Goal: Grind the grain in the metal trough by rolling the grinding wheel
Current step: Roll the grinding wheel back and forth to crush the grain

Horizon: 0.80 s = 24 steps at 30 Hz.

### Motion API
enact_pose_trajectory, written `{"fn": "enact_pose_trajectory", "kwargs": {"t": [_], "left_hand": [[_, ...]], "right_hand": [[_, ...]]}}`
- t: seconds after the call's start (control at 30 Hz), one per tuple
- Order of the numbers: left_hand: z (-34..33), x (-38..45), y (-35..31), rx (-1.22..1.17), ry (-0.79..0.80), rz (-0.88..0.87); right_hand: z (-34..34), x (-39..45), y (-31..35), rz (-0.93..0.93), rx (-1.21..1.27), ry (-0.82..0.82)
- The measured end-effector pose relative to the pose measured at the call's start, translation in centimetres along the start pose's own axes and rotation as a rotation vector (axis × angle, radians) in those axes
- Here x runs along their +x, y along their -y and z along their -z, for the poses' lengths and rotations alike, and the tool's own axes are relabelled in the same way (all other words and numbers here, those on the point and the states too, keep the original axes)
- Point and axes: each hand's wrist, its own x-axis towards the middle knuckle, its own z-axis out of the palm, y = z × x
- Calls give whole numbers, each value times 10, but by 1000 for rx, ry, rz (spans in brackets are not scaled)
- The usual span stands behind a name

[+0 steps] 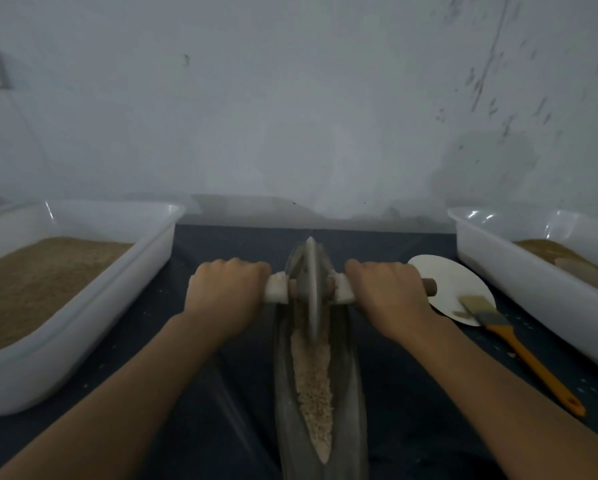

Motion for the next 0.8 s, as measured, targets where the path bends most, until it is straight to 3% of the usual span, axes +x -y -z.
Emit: {"fn": "enact_pose_trajectory", "kwargs": {"t": [0.13,0.27,0.43,0.57,0.8], "left_hand": [[19,-34,-2,-35,15,-42],[43,-65,-2,-57,-107,-186],[24,-43,-2,52,-51,-103],[-5,-13,1,-27,-40,8],[-2,2,-2,26,-33,0]], "right_hand": [[24,-37,9,57,-4,-49],[42,-73,14,74,52,-154],[30,-51,10,50,35,-89],[5,-4,5,29,-105,-61],[1,3,2,-25,-37,8]]}}
